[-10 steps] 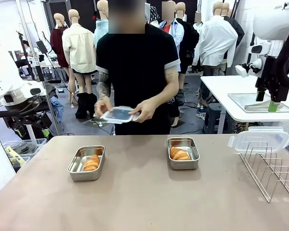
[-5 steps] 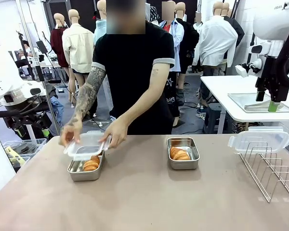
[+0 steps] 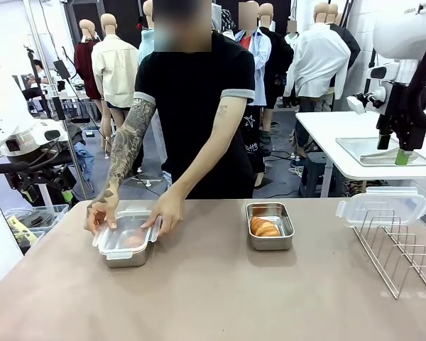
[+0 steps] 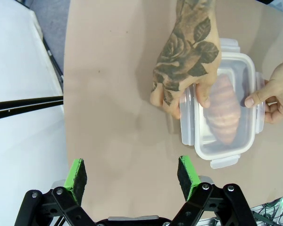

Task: Place the bread in airtight containers.
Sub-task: Pick up one Airtight Container lid and hand it to the human.

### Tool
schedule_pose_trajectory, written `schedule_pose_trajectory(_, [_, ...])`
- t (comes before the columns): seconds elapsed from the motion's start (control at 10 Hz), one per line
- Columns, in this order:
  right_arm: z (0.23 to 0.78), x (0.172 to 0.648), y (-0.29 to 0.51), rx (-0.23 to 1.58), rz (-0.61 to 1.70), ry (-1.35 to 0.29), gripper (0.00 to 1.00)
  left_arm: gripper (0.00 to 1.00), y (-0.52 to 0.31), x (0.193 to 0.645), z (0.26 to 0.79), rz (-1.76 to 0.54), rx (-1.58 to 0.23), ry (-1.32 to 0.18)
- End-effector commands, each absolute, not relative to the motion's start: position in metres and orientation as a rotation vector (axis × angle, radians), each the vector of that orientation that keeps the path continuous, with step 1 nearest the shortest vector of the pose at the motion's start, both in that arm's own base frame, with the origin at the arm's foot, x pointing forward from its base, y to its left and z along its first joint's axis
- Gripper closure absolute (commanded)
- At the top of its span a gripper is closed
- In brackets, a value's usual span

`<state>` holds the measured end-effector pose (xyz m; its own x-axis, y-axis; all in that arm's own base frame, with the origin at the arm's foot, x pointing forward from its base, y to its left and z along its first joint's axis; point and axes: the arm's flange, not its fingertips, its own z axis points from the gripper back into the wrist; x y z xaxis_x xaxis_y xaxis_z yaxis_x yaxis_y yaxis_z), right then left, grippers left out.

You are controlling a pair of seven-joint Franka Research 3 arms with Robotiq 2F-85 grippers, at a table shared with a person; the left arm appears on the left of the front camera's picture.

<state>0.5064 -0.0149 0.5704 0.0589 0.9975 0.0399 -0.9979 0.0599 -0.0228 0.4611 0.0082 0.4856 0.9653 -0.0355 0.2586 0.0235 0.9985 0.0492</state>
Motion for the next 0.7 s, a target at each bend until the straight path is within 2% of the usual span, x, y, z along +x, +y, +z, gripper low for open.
schedule_pose_trajectory(0.0, [0.5703,0.5065,-0.0142,0.014,1.512,-0.037,0.00,0.00,0.0082,0.4589,0.4853,-0.013,0.052,-0.263])
schedule_pose_trajectory(0.6, [0.5703,0.5065,-0.0142,0.014,1.512,-0.037,0.00,0.00,0.0082,0.4589,0.4853,-0.013,0.052,-0.263])
